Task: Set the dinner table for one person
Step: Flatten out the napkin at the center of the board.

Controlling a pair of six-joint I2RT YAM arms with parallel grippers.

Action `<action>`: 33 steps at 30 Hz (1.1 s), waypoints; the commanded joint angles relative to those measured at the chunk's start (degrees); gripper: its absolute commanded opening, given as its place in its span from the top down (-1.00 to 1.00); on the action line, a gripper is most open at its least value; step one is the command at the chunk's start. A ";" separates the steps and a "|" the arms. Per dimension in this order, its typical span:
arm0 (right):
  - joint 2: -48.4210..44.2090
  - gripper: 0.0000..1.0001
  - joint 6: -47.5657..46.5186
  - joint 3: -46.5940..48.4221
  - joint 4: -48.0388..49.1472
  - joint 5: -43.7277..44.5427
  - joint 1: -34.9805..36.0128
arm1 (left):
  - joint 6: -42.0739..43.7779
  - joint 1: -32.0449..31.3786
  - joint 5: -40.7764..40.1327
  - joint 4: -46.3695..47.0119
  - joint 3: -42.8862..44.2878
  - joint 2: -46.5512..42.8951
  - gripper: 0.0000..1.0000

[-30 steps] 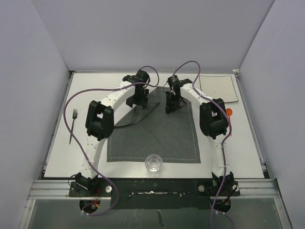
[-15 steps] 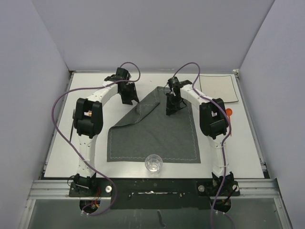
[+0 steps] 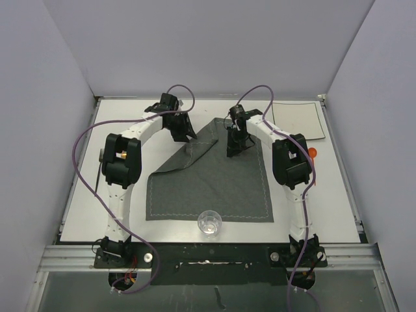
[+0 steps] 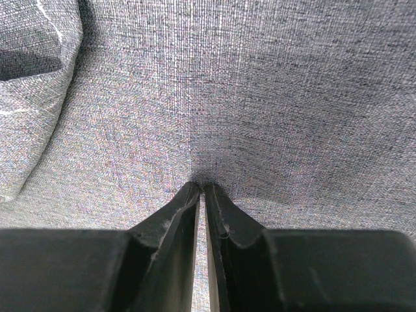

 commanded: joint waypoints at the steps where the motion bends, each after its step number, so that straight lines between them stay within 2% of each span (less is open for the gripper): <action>1: -1.35 0.75 -0.76 -0.48 0.74 -0.27 -0.27 | 0.24 0.08 0.30 2.58 -0.36 -3.21 0.18; 16: -1.41 0.76 -0.83 -0.97 0.96 -0.42 -0.39 | 3.33 0.44 -4.63 -0.03 -0.47 -1.35 0.18; 33: -0.83 0.76 -1.02 -0.13 0.57 -0.50 -0.56 | 2.93 0.21 -3.49 0.43 -0.19 0.54 0.20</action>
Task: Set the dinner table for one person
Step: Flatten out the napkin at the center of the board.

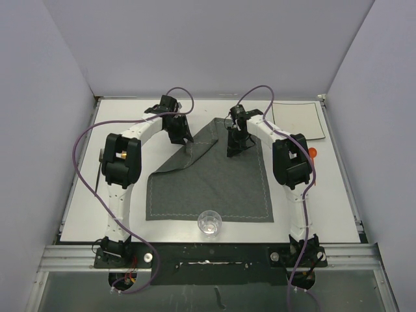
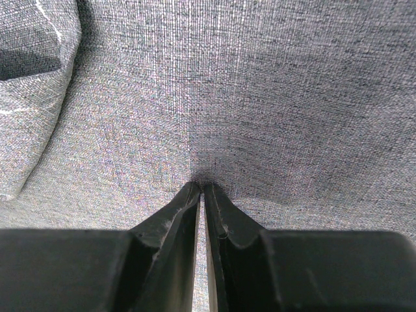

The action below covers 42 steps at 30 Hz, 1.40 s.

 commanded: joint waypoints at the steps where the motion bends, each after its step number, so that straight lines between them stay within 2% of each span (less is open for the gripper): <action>1: -0.74 0.76 -1.01 0.17 0.38 -0.17 -0.27 | 0.21 -0.11 0.52 0.86 1.73 0.77 0.20; 21: -0.89 0.77 -1.36 -0.34 0.12 -0.54 -0.69 | 0.19 -1.01 1.56 -0.01 2.91 3.06 0.31; 24: -0.96 0.77 -1.45 -0.56 0.15 -0.54 -0.71 | 0.07 -1.02 1.95 -0.11 3.02 3.49 0.40; 28: -1.11 0.83 -1.53 -1.00 0.17 -0.58 -0.92 | 0.13 -0.91 1.79 -0.27 3.00 3.30 0.68; 33: -1.02 1.00 -1.34 -1.33 0.23 -1.47 -1.14 | 1.42 -0.36 0.32 -2.42 5.21 2.51 0.74; 39: -0.80 1.00 -0.33 -3.05 0.83 -3.45 -2.40 | 4.37 1.77 -3.06 -6.95 10.61 0.68 0.73; 42: -0.85 1.00 -0.48 -2.86 0.55 -3.44 -2.44 | 5.58 3.08 -3.28 -10.03 15.59 1.43 0.81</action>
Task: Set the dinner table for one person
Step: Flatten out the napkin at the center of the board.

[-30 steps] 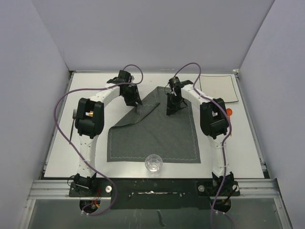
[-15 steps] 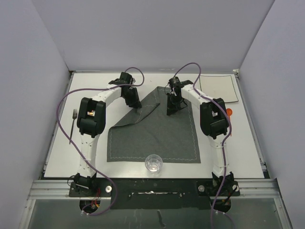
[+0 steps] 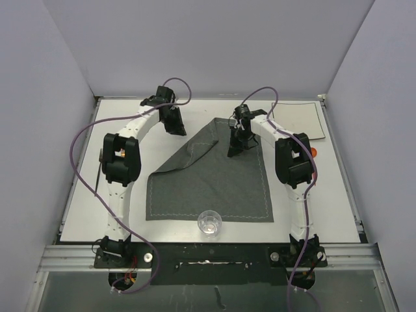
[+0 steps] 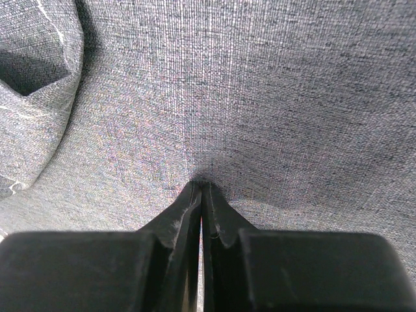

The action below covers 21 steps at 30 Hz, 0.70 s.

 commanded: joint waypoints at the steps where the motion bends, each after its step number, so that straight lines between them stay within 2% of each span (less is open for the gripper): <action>1: -0.72 1.00 -0.35 -1.39 -0.76 1.38 -0.31 | 3.33 2.62 -1.72 -4.63 9.21 -0.23 0.84; 5: -0.87 1.00 -0.63 -1.31 -1.01 1.56 -0.39 | 4.27 4.07 -1.17 -9.14 16.08 2.50 0.85; 7: -0.82 1.00 -0.72 -1.43 -1.05 1.59 -0.54 | 4.28 4.25 0.16 -9.85 16.76 3.49 0.73; 16: -0.25 1.00 -0.72 -0.91 -0.97 1.23 -0.66 | 1.75 1.21 3.21 -0.90 1.45 1.20 0.38; 21: -0.08 1.00 -0.72 -0.47 -1.05 1.32 -0.63 | 1.04 -0.48 3.36 1.43 -1.94 1.25 0.36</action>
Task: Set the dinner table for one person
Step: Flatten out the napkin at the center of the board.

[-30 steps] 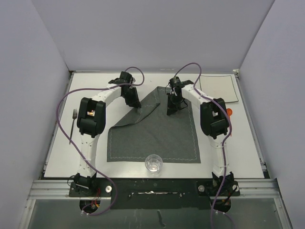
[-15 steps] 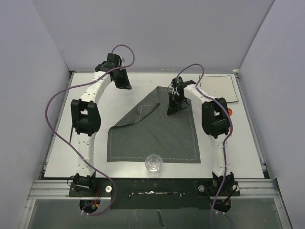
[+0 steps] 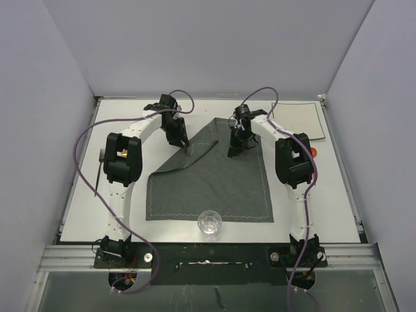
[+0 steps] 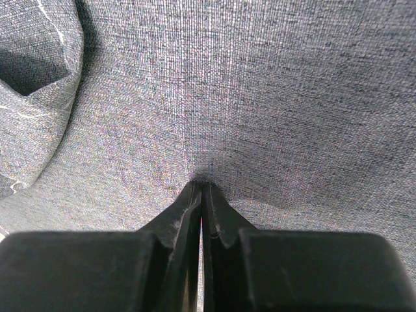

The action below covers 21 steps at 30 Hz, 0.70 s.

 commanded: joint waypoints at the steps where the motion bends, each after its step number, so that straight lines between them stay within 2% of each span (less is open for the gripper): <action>1: 0.02 1.00 -0.87 -0.38 -1.23 1.87 -0.20 | -0.88 -1.43 1.62 5.50 -0.08 0.95 0.36; 15: 0.20 1.00 -1.53 -0.37 -1.52 2.05 -0.25 | -1.25 -2.68 2.30 4.69 3.36 4.67 0.39; 17: 0.30 1.00 -1.58 -0.42 -1.52 2.05 -0.29 | -1.25 -2.63 2.46 4.62 3.51 4.89 0.52; 21: 0.48 1.00 -1.71 -0.67 -1.52 2.01 -0.36 | -0.90 -2.62 2.16 4.09 3.94 4.85 0.97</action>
